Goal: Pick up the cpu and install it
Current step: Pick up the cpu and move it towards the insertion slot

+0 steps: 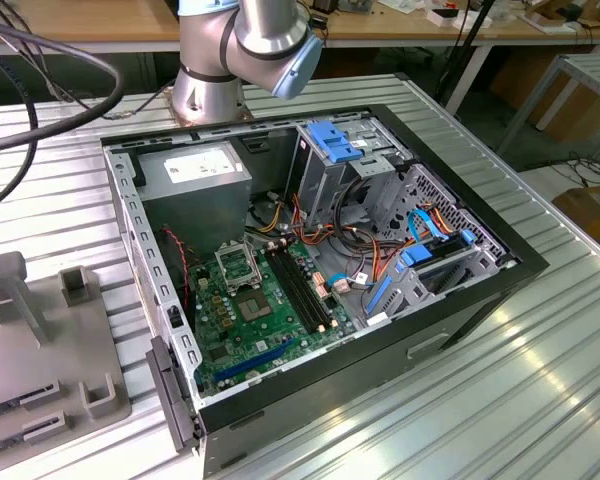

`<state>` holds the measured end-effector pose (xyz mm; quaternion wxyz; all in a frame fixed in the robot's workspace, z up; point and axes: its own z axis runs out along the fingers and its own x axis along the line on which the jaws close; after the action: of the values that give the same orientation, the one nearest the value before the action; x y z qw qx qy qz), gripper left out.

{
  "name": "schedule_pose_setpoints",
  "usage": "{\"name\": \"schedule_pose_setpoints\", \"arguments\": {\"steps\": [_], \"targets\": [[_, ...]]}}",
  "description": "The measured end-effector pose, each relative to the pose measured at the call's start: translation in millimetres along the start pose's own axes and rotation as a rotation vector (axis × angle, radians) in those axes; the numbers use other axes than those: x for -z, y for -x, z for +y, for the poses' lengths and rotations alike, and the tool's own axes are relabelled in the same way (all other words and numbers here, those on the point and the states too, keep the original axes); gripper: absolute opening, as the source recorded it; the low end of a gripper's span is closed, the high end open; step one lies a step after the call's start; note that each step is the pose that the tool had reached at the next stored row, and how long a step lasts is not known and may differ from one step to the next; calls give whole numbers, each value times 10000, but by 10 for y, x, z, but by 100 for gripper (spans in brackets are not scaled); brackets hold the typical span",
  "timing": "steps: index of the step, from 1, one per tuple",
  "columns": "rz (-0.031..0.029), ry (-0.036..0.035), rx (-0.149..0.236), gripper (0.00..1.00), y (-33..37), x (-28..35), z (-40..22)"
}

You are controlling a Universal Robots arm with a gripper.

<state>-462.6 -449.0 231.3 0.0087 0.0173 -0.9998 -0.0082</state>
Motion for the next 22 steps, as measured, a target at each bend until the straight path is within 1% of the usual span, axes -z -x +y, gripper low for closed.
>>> {"name": "schedule_pose_setpoints", "arguments": {"steps": [4, 6, 14, 16, 17, 22], "targets": [[-1, 0, 0, 60, 7, -69, -4], [-1, 0, 0, 60, 9, -117, -12], [-1, 0, 0, 60, 16, -235, -32], [2, -1, 0, 62, 16, -246, -33], [2, -1, 0, 67, 16, -249, -33], [1, -1, -12, 67, 26, -290, -35]]}}
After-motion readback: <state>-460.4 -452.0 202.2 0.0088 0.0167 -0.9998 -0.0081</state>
